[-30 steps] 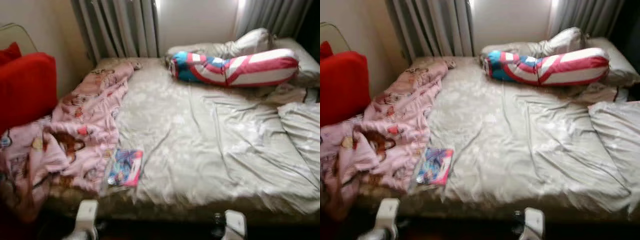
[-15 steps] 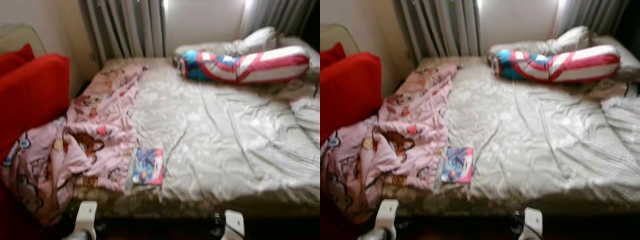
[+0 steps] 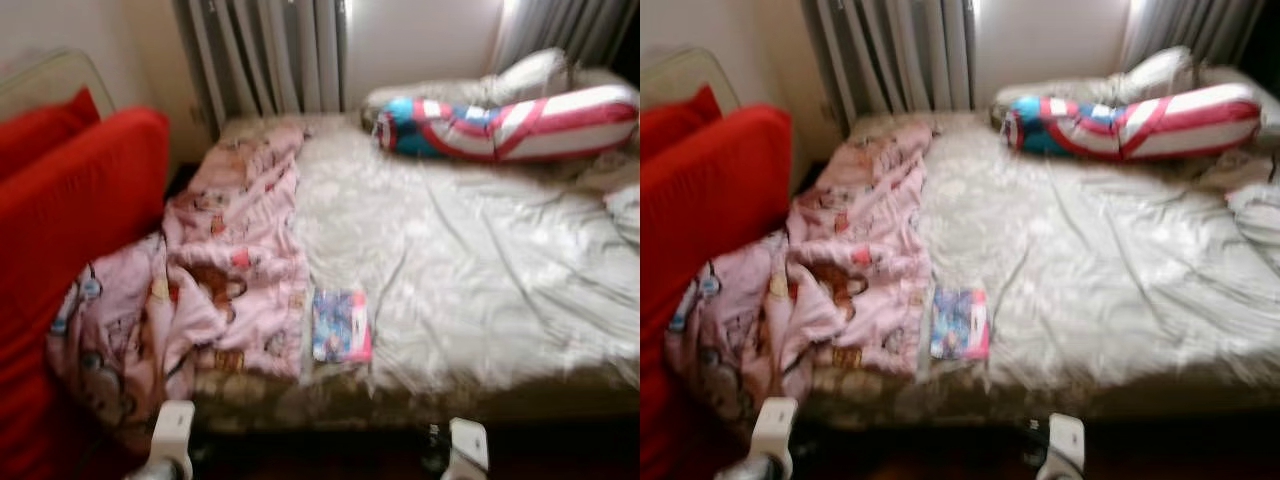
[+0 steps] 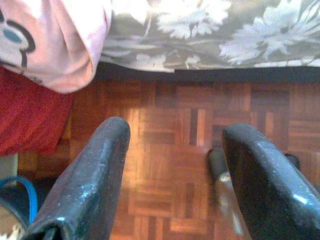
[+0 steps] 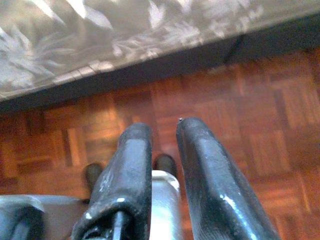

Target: Clean up the room

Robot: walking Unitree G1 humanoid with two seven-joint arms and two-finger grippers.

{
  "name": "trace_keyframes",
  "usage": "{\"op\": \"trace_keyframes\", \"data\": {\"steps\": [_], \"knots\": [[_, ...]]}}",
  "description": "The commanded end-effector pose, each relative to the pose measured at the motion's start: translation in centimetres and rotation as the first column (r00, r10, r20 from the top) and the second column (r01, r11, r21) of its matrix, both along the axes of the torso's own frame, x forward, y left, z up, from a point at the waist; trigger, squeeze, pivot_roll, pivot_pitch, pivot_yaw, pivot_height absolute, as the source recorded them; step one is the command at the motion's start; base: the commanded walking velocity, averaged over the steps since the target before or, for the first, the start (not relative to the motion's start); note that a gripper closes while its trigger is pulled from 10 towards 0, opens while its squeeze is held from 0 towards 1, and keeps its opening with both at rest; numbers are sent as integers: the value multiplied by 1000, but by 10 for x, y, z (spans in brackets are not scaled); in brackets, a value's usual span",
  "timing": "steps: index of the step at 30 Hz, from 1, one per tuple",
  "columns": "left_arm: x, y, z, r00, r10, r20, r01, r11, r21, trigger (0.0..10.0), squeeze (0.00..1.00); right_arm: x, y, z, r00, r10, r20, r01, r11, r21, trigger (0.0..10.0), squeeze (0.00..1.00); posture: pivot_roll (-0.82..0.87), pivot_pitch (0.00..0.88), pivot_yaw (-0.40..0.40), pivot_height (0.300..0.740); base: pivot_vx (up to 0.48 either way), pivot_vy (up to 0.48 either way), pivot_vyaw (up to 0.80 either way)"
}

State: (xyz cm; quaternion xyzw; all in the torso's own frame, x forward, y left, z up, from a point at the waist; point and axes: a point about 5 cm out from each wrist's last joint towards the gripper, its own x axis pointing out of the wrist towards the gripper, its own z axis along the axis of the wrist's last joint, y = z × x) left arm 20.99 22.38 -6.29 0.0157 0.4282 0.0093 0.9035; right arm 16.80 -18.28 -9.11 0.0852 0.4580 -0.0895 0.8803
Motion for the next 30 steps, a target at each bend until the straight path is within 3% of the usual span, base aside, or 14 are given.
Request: {"op": "trace_keyframes", "data": {"steps": [1,30], "knots": [[0,8,2,1000,-7,-3,7,1000,26,10000,0,6,8,2,1000,9,18,-9,1000,15,10000,0,-92,0,45,740,0,356,0],[1,6,2,1000,-19,2,19,1000,6,10000,0,7,7,2,1000,20,17,-21,1000,15,10000,0,-91,0,40,740,0,9,0]]}}
